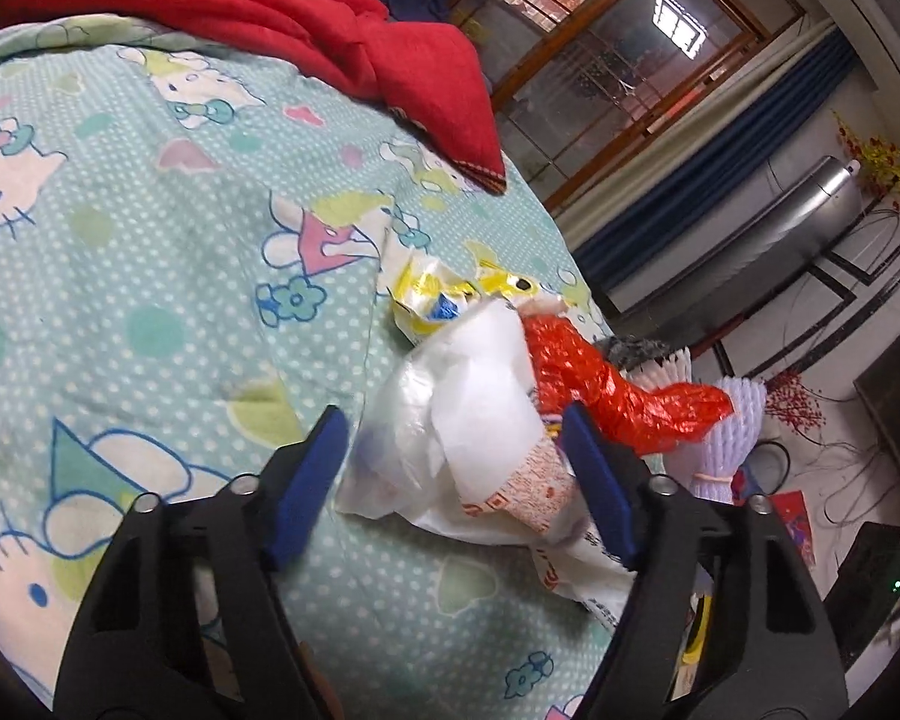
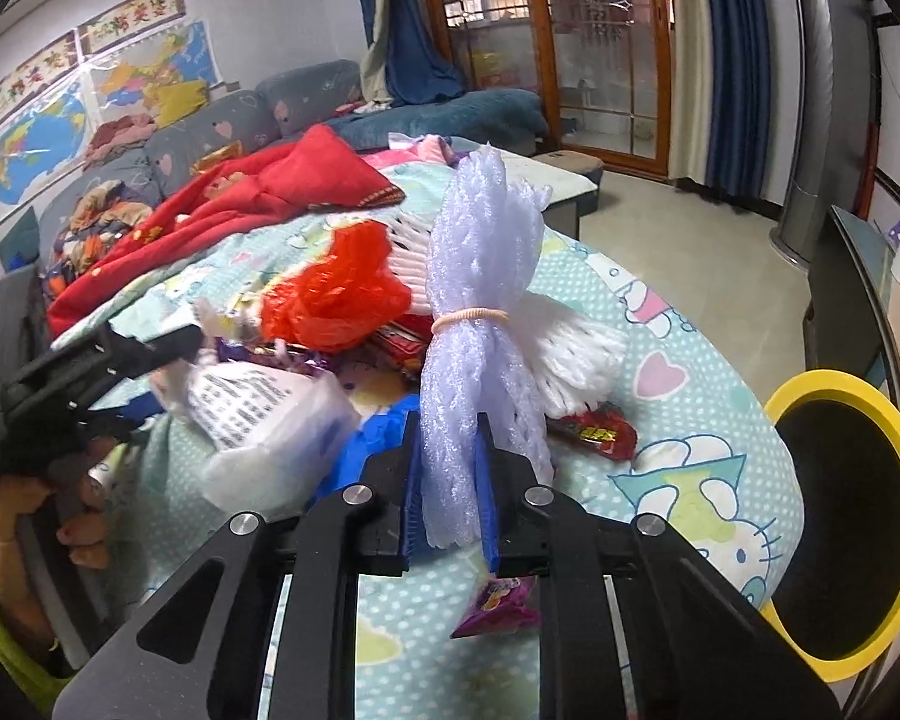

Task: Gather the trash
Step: 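Grasp the white foam net with the right tool while the left tool grasps the white plastic bag, then carry the foam net and white bag over the yellow-rimmed bin with both tools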

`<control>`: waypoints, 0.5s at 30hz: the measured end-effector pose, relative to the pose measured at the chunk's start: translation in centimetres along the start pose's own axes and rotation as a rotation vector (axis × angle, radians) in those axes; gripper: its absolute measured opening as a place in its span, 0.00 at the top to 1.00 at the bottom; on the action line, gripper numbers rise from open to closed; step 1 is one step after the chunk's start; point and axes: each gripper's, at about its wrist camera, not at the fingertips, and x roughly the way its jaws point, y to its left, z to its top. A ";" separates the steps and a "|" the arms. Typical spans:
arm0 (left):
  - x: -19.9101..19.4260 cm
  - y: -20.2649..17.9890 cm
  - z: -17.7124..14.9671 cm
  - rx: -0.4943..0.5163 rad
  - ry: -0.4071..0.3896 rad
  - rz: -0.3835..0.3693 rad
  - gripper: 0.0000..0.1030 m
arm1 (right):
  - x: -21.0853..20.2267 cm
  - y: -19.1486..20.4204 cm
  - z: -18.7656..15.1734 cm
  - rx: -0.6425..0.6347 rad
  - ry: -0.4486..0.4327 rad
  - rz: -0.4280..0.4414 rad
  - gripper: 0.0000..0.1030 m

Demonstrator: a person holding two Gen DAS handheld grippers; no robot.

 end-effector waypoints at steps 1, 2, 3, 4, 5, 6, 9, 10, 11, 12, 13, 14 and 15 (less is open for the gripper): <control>0.0 -0.1 0.0 0.007 0.000 0.002 0.43 | -0.2 0.1 0.0 -0.002 -0.002 0.005 0.85; -0.1 -0.1 -0.1 0.017 -0.003 -0.001 0.47 | -0.2 0.1 0.1 -0.004 -0.004 0.007 0.85; -0.3 -0.2 -0.1 0.024 -0.005 -0.006 0.49 | -0.4 0.2 0.0 -0.005 -0.006 0.011 0.85; -0.5 -0.3 -0.3 0.031 -0.007 -0.010 0.51 | -0.6 0.2 0.0 -0.006 -0.009 0.013 0.85; -0.7 -0.3 -0.4 0.039 -0.010 -0.011 0.55 | -0.7 0.1 0.1 -0.005 -0.014 0.015 0.85; -0.9 -0.3 -0.4 0.042 -0.012 -0.014 0.57 | -0.9 0.1 0.2 -0.004 -0.017 0.017 0.85; -1.5 -0.3 -0.5 0.040 -0.021 -0.025 0.61 | -1.3 0.1 0.4 0.001 -0.026 0.022 0.85; -1.8 -0.4 -0.5 0.048 -0.028 -0.022 0.62 | -1.4 0.1 0.5 0.002 -0.028 0.022 0.85; -2.3 -0.6 -0.5 0.061 -0.040 -0.019 0.63 | -1.6 0.0 0.5 0.005 -0.032 0.023 0.85; -2.6 -0.7 -0.4 0.069 -0.052 -0.019 0.63 | -1.7 -0.1 0.5 0.007 -0.035 0.023 0.85; -3.1 -0.9 -0.4 0.078 -0.068 -0.018 0.63 | -1.7 -0.2 0.6 0.008 -0.037 0.023 0.85; -3.8 -1.1 -0.3 0.086 -0.086 -0.016 0.63 | -1.8 -0.3 0.6 0.009 -0.039 0.025 0.85; -4.4 -1.3 -0.1 0.095 -0.106 -0.014 0.63 | -2.0 -0.3 0.7 0.011 -0.043 0.025 0.85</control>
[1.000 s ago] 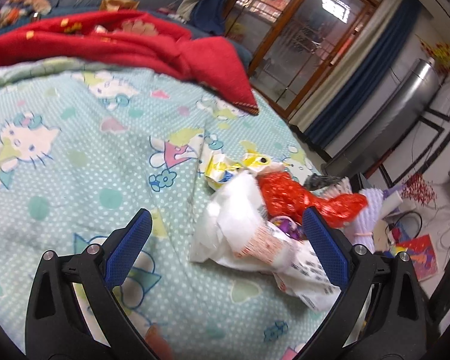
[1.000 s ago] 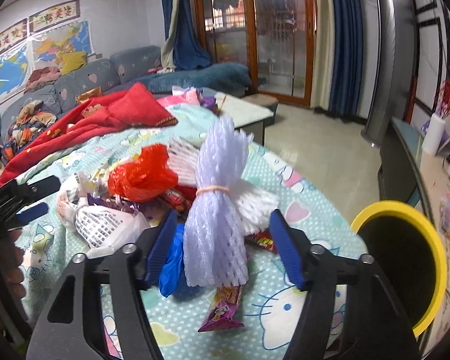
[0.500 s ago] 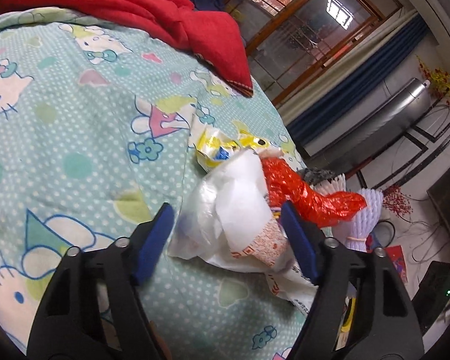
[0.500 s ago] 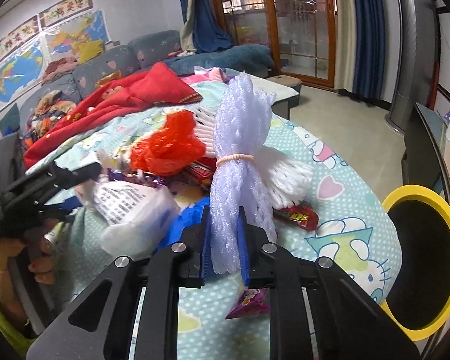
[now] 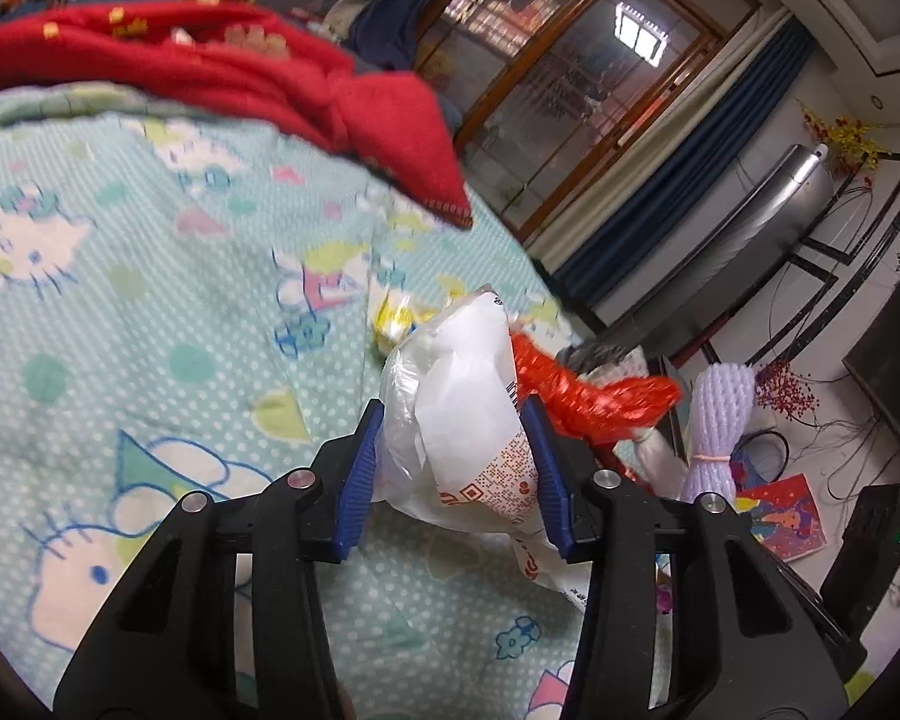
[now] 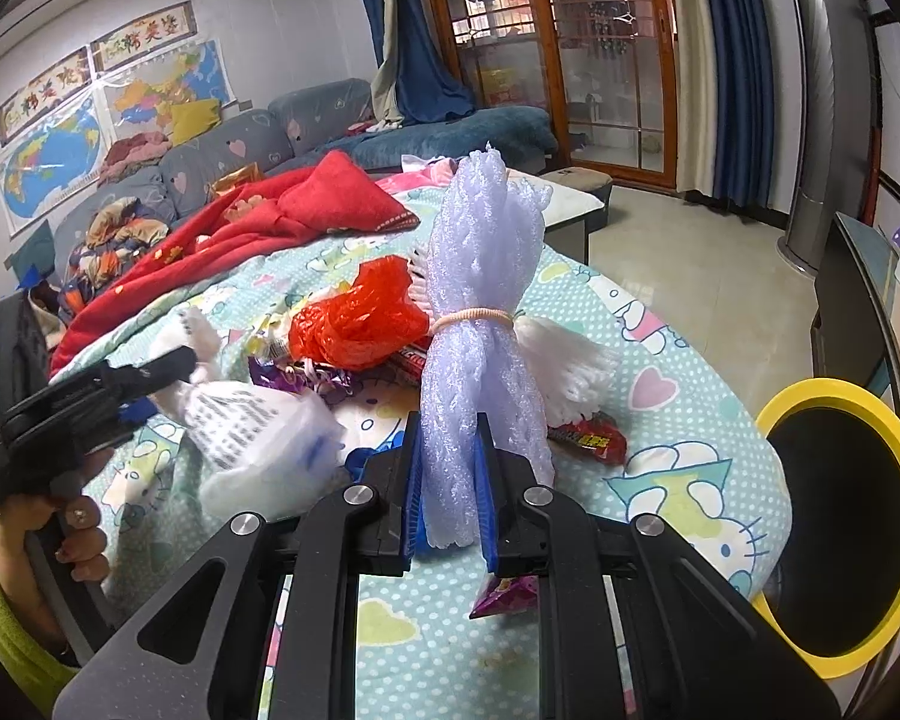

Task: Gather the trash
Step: 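Carry the foam net and white bag over the yellow-rimmed bin with both tools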

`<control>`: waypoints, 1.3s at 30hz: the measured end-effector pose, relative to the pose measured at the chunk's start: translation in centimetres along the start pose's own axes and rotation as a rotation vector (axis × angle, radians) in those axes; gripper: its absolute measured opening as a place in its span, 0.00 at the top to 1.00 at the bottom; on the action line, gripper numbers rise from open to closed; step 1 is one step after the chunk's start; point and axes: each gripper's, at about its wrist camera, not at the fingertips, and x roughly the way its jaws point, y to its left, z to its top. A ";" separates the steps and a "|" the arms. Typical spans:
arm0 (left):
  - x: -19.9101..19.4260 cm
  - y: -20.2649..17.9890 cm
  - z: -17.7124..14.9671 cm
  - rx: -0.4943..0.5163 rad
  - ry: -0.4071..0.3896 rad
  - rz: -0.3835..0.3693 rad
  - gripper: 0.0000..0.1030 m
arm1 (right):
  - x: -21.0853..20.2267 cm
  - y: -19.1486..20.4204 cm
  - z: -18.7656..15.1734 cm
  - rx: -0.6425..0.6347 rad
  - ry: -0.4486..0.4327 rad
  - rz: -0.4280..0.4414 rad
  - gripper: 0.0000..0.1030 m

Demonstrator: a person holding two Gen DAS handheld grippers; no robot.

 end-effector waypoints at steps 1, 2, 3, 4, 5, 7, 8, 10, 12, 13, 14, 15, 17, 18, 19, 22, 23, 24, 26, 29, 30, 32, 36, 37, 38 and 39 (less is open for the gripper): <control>-0.2 -0.2 0.2 0.007 -0.013 0.002 0.63 | -0.1 0.0 0.0 0.001 -0.003 0.001 0.85; -1.0 -0.6 0.4 0.022 -0.039 0.008 0.63 | -0.3 0.0 0.1 0.003 -0.007 0.004 0.85; -1.4 -0.8 0.5 0.031 -0.055 0.013 0.63 | -0.6 -0.2 0.2 0.010 -0.015 0.015 0.85; -1.7 -1.1 0.6 0.042 -0.072 0.020 0.63 | -0.7 -0.3 0.3 0.014 -0.019 0.017 0.85; -2.2 -1.4 0.8 0.053 -0.089 0.024 0.64 | -1.0 -0.4 0.4 0.016 -0.025 0.015 0.85; -2.7 -2.0 0.9 0.066 -0.106 0.019 0.64 | -1.6 -0.9 0.7 0.022 -0.040 0.009 0.85; -3.1 -2.3 1.0 0.075 -0.113 0.015 0.64 | -1.8 -1.1 0.8 0.026 -0.044 0.007 0.85; -3.3 -2.9 1.0 0.085 -0.121 0.011 0.64 | -2.4 -1.7 0.9 0.038 -0.052 0.001 0.85; -3.5 -3.6 0.9 0.102 -0.126 0.006 0.64 | -2.9 -2.3 0.9 0.046 -0.057 -0.003 0.85; -3.6 -3.8 0.8 0.108 -0.127 0.004 0.64 | -3.1 -2.6 0.9 0.049 -0.059 -0.006 0.85; -3.6 -4.2 0.7 0.114 -0.126 0.000 0.64 | -3.4 -2.8 0.9 0.051 -0.059 -0.008 0.85; -3.6 -4.5 0.6 0.120 -0.125 -0.004 0.64 | -3.5 -3.0 0.9 0.053 -0.058 -0.011 0.85; -3.7 -5.3 0.3 0.135 -0.124 -0.012 0.64 | -3.9 -3.5 0.9 0.062 -0.058 -0.015 0.85; -3.7 -5.7 0.2 0.142 -0.124 -0.015 0.64 | -4.1 -3.7 1.0 0.066 -0.059 -0.018 0.85; -3.7 -6.0 0.1 0.149 -0.123 -0.018 0.64 | -4.4 -4.0 0.9 0.071 -0.062 -0.022 0.85; -3.6 -7.2 -0.2 0.170 -0.122 -0.028 0.64 | -5.0 -4.8 1.0 0.083 -0.068 -0.027 0.85; -3.5 -7.7 -0.3 0.182 -0.122 -0.031 0.64 | -5.1 -5.0 1.1 0.088 -0.070 -0.028 0.85; -3.5 -8.0 -0.4 0.188 -0.122 -0.030 0.64 | -5.3 -5.3 1.1 0.094 -0.073 -0.032 0.85; -3.3 -8.8 -0.6 0.200 -0.124 -0.028 0.64 | -5.6 -5.7 1.2 0.103 -0.075 -0.039 0.85; -3.0 -9.9 -0.9 0.213 -0.119 -0.035 0.64 | -5.9 -6.6 1.3 0.123 -0.077 -0.046 0.85; -2.9 -10.4 -1.0 0.222 -0.118 -0.038 0.64 | -6.0 -6.8 1.3 0.130 -0.077 -0.049 0.85; -2.6 -11.4 -1.3 0.239 -0.113 -0.046 0.64 | -6.2 -7.5 1.4 0.143 -0.079 -0.051 0.85; -1.7 -13.2 -1.7 0.268 -0.098 -0.057 0.64 | -7.0 -8.8 1.4 0.176 -0.091 -0.060 0.85; -1.6 -13.6 -1.9 0.274 -0.096 -0.060 0.64 | -7.2 -9.2 1.3 0.184 -0.092 -0.063 0.85; -1.3 -14.1 -2.0 0.282 -0.092 -0.063 0.64 | -7.4 -9.6 1.3 0.190 -0.093 -0.069 0.85; -1.1 -14.4 -2.1 0.290 -0.090 -0.066 0.64 | -7.5 -9.9 1.3 0.194 -0.094 -0.074 0.85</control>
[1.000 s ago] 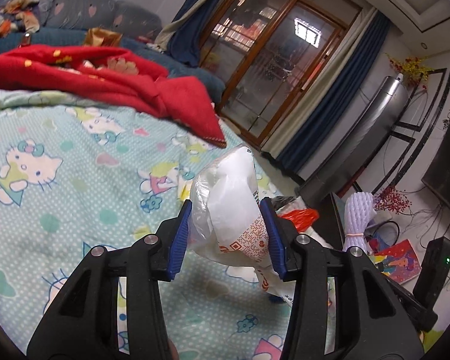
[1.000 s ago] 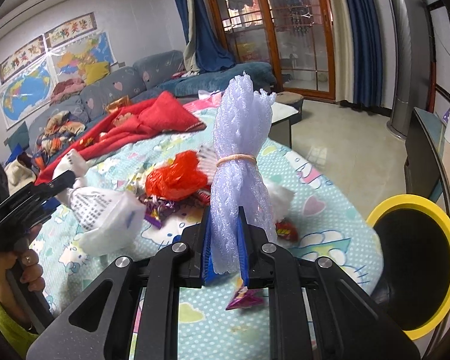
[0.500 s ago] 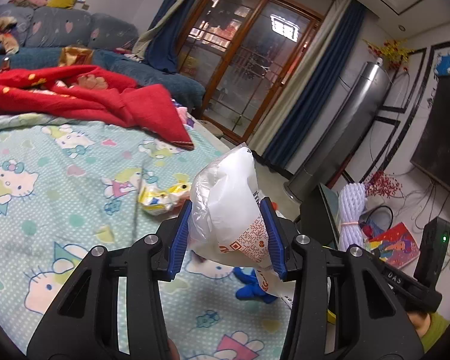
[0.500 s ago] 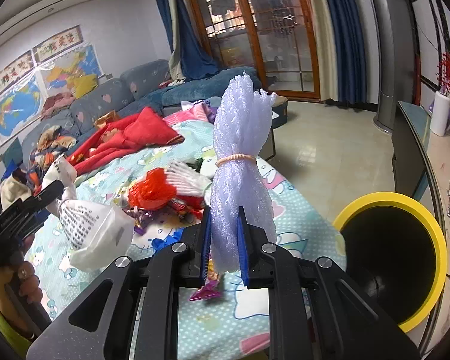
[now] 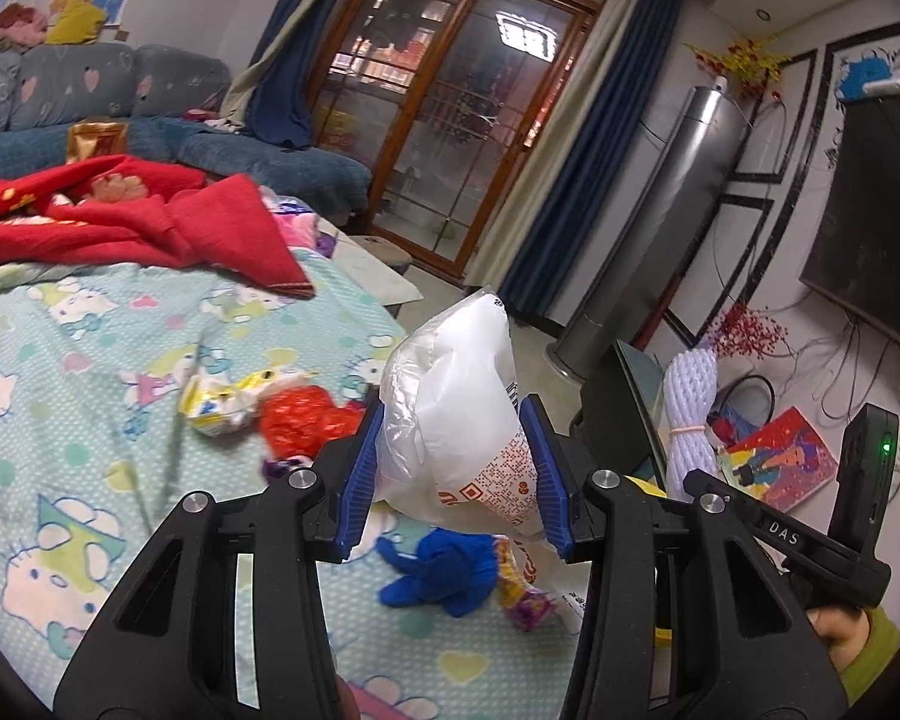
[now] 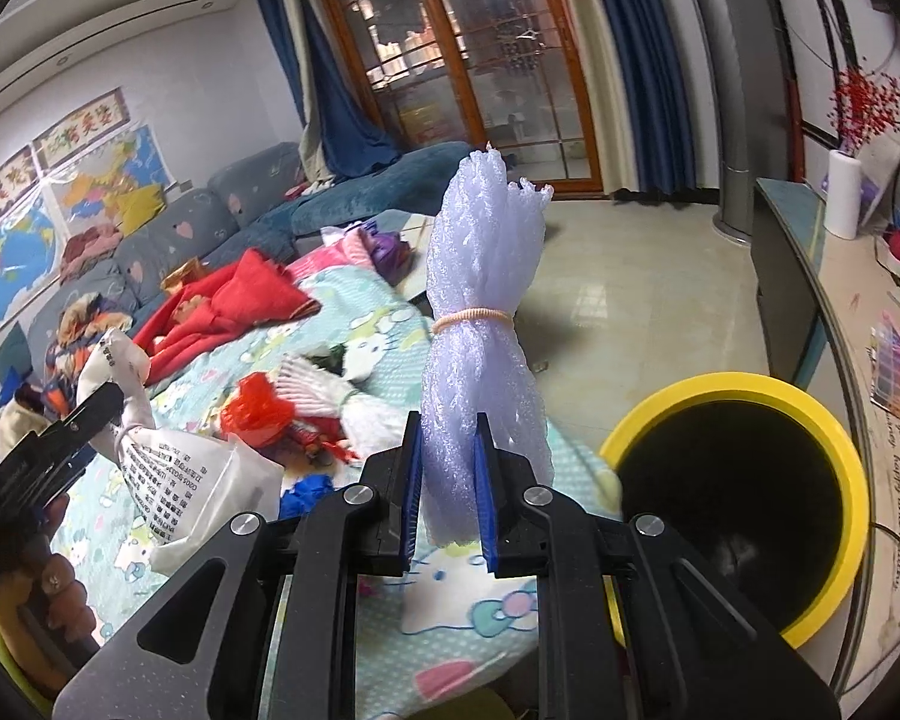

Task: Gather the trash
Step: 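Carry the foam net and white bag over the yellow-rimmed bin with both tools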

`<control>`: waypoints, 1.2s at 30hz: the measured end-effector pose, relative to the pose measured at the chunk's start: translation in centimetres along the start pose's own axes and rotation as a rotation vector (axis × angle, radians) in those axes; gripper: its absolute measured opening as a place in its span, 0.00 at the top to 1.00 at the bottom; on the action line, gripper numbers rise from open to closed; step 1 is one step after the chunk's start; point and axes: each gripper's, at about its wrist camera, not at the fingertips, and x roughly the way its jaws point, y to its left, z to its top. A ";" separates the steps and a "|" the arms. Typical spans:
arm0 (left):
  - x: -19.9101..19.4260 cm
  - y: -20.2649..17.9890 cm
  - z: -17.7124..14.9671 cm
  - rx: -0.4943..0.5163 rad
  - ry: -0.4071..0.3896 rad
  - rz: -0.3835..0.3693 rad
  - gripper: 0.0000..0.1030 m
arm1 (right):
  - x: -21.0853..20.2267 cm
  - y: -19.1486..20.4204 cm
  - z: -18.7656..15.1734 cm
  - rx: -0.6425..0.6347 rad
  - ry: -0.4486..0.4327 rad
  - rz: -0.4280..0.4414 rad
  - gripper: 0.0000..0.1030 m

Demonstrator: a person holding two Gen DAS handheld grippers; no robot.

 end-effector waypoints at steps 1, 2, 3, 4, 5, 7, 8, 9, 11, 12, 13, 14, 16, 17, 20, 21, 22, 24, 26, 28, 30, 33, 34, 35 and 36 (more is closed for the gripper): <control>0.3 -0.4 0.0 0.009 0.003 -0.003 0.64 | -0.1 -0.3 0.0 0.004 0.000 -0.004 0.85; 0.5 -0.9 -0.1 0.016 0.006 -0.007 0.64 | -0.3 -0.6 0.0 0.011 0.000 -0.009 0.85; 0.8 -1.3 -0.1 0.022 0.009 -0.010 0.64 | -0.4 -1.1 0.1 0.020 0.001 -0.015 0.85; 1.0 -1.7 -0.1 0.028 0.012 -0.013 0.64 | -0.6 -1.6 0.1 0.030 0.002 -0.021 0.85; 1.3 -2.1 -0.2 0.033 0.014 -0.016 0.64 | -0.7 -1.9 0.1 0.036 0.002 -0.025 0.85; 1.6 -2.7 -0.3 0.045 0.018 -0.020 0.64 | -1.0 -2.8 0.1 0.060 -0.001 -0.031 0.85; 1.9 -3.2 -0.4 0.055 0.020 -0.025 0.64 | -1.1 -3.2 0.1 0.069 -0.001 -0.032 0.85; 2.2 -3.7 -0.4 0.062 0.023 -0.029 0.64 | -1.3 -3.6 0.2 0.079 -0.002 -0.033 0.85; 2.7 -4.3 -0.7 0.071 0.032 -0.038 0.64 | -1.6 -4.1 0.2 0.088 -0.006 -0.042 0.85; 3.0 -4.8 -0.8 0.079 0.036 -0.044 0.64 | -1.7 -4.5 0.2 0.095 -0.009 -0.044 0.85; 3.2 -5.1 -0.8 0.085 0.039 -0.046 0.63 | -1.8 -4.8 0.3 0.100 -0.011 -0.048 0.85; 3.5 -5.6 -0.9 0.095 0.043 -0.051 0.63 | -1.9 -5.1 0.3 0.105 -0.015 -0.054 0.85; 4.1 -6.6 -1.1 0.115 0.049 -0.060 0.63 | -2.2 -6.0 0.6 0.119 -0.019 -0.065 0.85; 4.2 -6.8 -1.2 0.122 0.052 -0.063 0.63 | -2.1 -6.5 0.8 0.126 -0.020 -0.066 0.85; 5.1 -7.8 -1.6 0.141 0.066 -0.075 0.63 | -2.3 -8.0 0.9 0.152 -0.022 -0.080 0.85; 5.3 -8.3 -1.8 0.146 0.070 -0.078 0.63 | -2.3 -8.4 0.9 0.159 -0.019 -0.082 0.85; 5.6 -8.6 -1.9 0.152 0.075 -0.082 0.63 | -2.3 -8.9 0.9 0.167 -0.018 -0.086 0.85; 6.2 -9.3 -2.3 0.167 0.084 -0.089 0.63 | -2.3 -9.7 0.8 0.181 -0.016 -0.085 0.85; 6.9 -10.1 -2.6 0.185 0.096 -0.096 0.63 | -2.3 -10.4 0.7 0.188 -0.011 -0.087 0.85; 7.6 -10.8 -3.0 0.203 0.110 -0.101 0.63 | -2.3 -11.1 0.5 0.203 -0.008 -0.091 0.85; 8.2 -11.4 -3.4 0.218 0.121 -0.103 0.63 | -2.1 -11.8 0.5 0.215 -0.003 -0.092 0.85; 9.1 -12.2 -3.9 0.237 0.139 -0.108 0.63 | -2.0 -12.8 0.3 0.229 0.009 -0.094 0.85; 9.5 -12.5 -4.1 0.245 0.144 -0.110 0.63 | -1.9 -13.2 0.2 0.237 0.013 -0.092 0.85; 9.7 -12.7 -4.2 0.249 0.148 -0.111 0.63 | -1.8 -13.7 0.0 0.252 0.022 -0.081 0.85; 9.9 -12.9 -4.3 0.256 0.153 -0.114 0.63 | -1.7 -14.1 -0.1 0.262 0.028 -0.076 0.85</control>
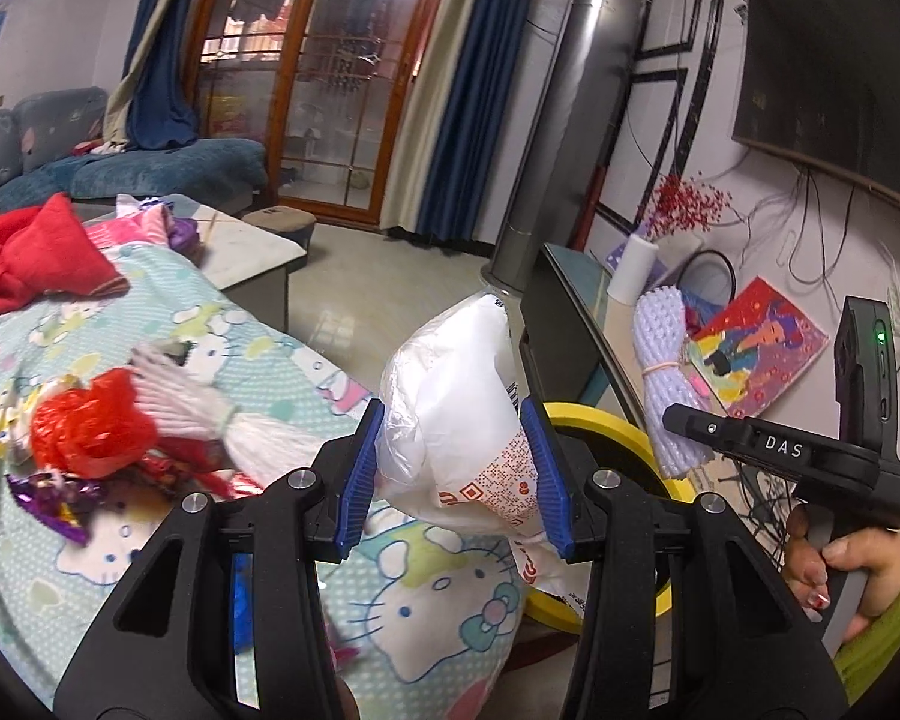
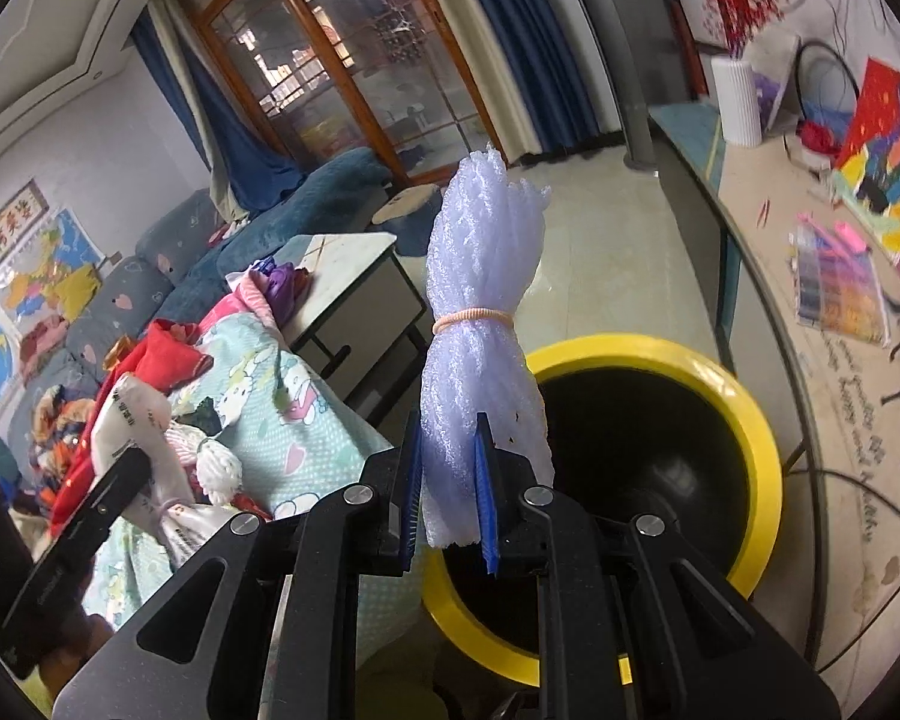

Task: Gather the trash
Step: 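Carry the foam net and white bag over the yellow-rimmed bin with both tools, then open both tools to drop the foam net and white bag into the bin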

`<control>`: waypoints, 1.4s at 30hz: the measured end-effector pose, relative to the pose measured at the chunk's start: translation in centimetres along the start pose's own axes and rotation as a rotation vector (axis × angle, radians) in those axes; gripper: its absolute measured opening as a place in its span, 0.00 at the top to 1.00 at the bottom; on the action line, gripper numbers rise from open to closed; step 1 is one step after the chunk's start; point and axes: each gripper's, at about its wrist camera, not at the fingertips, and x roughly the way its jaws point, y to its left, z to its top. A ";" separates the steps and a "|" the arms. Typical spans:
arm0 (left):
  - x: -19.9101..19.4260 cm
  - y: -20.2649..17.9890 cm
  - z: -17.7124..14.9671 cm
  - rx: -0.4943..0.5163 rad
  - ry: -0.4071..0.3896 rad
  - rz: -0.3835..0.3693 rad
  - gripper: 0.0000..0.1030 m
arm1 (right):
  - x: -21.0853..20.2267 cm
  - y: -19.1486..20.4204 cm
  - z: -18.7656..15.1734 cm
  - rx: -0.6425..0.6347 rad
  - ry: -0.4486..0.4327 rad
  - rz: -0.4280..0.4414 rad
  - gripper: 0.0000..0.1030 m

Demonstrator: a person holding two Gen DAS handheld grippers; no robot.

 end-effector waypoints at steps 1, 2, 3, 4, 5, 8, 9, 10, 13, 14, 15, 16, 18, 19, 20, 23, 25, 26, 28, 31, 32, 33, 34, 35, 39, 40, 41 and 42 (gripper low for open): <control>0.4 -0.3 0.0 0.009 0.006 -0.003 0.63 | 0.1 -0.4 -0.1 0.008 0.006 -0.001 0.85; 0.8 -0.7 0.0 0.015 0.009 -0.005 0.63 | 0.2 -0.7 -0.1 0.012 0.009 -0.004 0.85; 1.1 -1.0 0.0 0.022 0.013 -0.008 0.63 | 0.3 -1.0 -0.1 0.016 0.016 -0.004 0.85; 1.5 -1.4 0.0 0.030 0.018 -0.010 0.63 | 0.5 -1.3 -0.1 0.020 0.023 -0.001 0.85; 2.0 -1.8 0.0 0.041 0.025 -0.012 0.63 | 0.5 -1.6 -0.2 0.026 0.028 0.002 0.85; 3.5 -2.8 0.1 0.064 0.041 -0.011 0.63 | 0.6 -2.1 -0.1 0.042 0.035 0.001 0.84; 3.8 -3.0 0.1 0.068 0.047 -0.010 0.63 | 0.7 -2.4 -0.1 0.050 0.038 0.000 0.83; 4.2 -3.2 0.0 0.072 0.055 -0.010 0.63 | 0.7 -2.7 -0.1 0.055 0.041 -0.003 0.83; 5.3 -3.8 -0.3 0.087 0.075 -0.014 0.60 | 1.0 -3.5 -0.3 0.065 0.059 -0.015 0.83; 5.7 -4.0 -0.4 0.087 0.083 -0.017 0.59 | 1.1 -3.8 -0.3 0.072 0.066 -0.018 0.83; 5.9 -4.1 -0.5 0.084 0.089 -0.018 0.59 | 1.2 -4.0 -0.4 0.078 0.071 -0.020 0.82; 6.2 -4.1 -0.6 0.079 0.098 -0.023 0.57 | 1.3 -4.3 -0.5 0.086 0.077 -0.023 0.80; 6.4 -4.2 -0.8 0.070 0.101 -0.029 0.53 | 1.5 -4.7 -0.6 0.093 0.089 -0.030 0.74; 6.4 -4.2 -0.9 0.068 0.100 -0.032 0.50 | 1.6 -4.9 -0.7 0.098 0.093 -0.034 0.73; 6.4 -4.0 -0.9 0.066 0.100 -0.038 0.46 | 1.7 -5.0 -0.7 0.102 0.094 -0.037 0.71; 6.0 -4.0 -0.9 0.056 0.091 -0.041 0.42 | 1.6 -5.1 -0.9 0.115 0.092 -0.048 0.67; 5.6 -3.7 -0.8 0.041 0.083 -0.044 0.39 | 1.5 -5.2 -0.8 0.120 0.086 -0.050 0.66; 5.3 -3.4 -0.7 0.032 0.078 -0.045 0.37 | 1.5 -5.1 -0.7 0.119 0.083 -0.048 0.64; 4.8 -3.1 -0.6 0.019 0.067 -0.043 0.35 | 1.3 -4.9 -0.7 0.116 0.077 -0.052 0.64; 4.0 -2.4 -0.5 0.002 0.049 -0.032 0.28 | 1.1 -4.4 -0.6 0.103 0.067 -0.046 0.60; 3.7 -2.1 -0.4 -0.007 0.044 -0.030 0.26 | 1.0 -4.1 -0.5 0.096 0.063 -0.045 0.58; 3.4 -1.8 -0.4 -0.016 0.038 -0.026 0.26 | 0.9 -3.7 -0.5 0.085 0.057 -0.041 0.58; 3.1 -1.5 -0.4 -0.021 0.033 -0.021 0.24 | 0.8 -3.3 -0.5 0.077 0.053 -0.037 0.58; 2.7 -1.3 -0.3 -0.027 0.025 -0.014 0.21 | 0.6 -3.0 -0.5 0.071 0.050 -0.036 0.58; 1.2 -0.3 -0.1 -0.029 -0.019 0.017 0.16 | 0.0 -1.5 -0.5 0.040 0.026 -0.020 0.56; 0.8 -0.1 0.0 -0.028 -0.029 0.027 0.15 | -0.1 -1.0 -0.5 0.030 0.023 -0.015 0.55; 0.4 0.2 0.0 -0.028 -0.040 0.036 0.14 | -0.3 -0.5 -0.5 0.015 0.017 -0.010 0.54; 0.0 0.4 0.1 -0.030 -0.050 0.045 0.12 | -0.4 -0.1 -0.6 0.006 0.013 -0.007 0.52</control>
